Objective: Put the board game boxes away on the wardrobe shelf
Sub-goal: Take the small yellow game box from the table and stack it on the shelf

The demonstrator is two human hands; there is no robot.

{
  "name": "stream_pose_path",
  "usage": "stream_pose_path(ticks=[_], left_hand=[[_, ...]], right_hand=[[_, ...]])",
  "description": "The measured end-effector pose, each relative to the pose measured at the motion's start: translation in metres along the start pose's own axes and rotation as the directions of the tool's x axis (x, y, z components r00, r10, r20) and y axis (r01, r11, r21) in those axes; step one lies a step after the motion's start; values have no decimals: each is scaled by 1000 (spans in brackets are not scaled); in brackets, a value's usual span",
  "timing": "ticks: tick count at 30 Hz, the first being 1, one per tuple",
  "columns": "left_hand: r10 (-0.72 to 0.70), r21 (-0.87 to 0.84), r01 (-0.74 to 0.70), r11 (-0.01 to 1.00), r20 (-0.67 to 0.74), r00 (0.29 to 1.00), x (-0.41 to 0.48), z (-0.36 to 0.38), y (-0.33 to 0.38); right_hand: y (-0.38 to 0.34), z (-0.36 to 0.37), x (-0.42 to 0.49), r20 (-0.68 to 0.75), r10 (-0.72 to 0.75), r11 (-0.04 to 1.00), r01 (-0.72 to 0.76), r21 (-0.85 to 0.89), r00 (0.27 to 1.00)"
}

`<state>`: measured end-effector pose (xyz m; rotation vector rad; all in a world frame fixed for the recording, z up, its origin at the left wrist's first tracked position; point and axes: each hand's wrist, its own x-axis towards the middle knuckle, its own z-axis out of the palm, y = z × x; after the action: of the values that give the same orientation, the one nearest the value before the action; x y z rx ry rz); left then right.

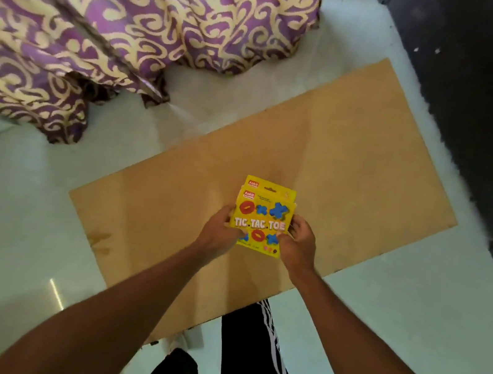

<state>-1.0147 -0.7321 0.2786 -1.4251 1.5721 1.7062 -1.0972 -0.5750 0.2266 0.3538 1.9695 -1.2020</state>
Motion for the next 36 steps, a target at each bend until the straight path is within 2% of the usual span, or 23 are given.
stream_pose_path(ticks=[4, 10, 16, 20, 24, 28, 31, 36], left_hand=[[45, -121, -55, 991, -85, 995, -55, -46, -33], [88, -277, -144, 950, -205, 975, -162, -131, -131], [125, -440, -275, 855, -340, 932, -279, -200, -261], [53, -541, -364, 759, -506, 861, -352, -236, -354], [-22, -569, -457, 683, -642, 766, -411, -274, -431], [-99, -546, -543, 637, -757, 646, -451, -323, -497], [-139, -490, -593, 639, -832, 538, -469, -365, -534], [-192, -422, -626, 655, -895, 402, -489, -451, -583]], right_hand=[[-23, 24, -57, 202, -74, 994, 89, -68, 977], [-27, 83, -171, 490, -145, 954, 253, -162, 860], [14, 165, -298, 638, -179, 879, 413, -238, 749], [46, 233, -380, 741, -163, 792, 535, -296, 651], [72, 306, -444, 854, -170, 618, 728, -296, 491], [78, 387, -514, 941, -169, 441, 876, -194, 294], [82, 452, -552, 976, -163, 351, 933, -77, 142], [89, 574, -614, 993, -106, 254, 964, 76, -51]])
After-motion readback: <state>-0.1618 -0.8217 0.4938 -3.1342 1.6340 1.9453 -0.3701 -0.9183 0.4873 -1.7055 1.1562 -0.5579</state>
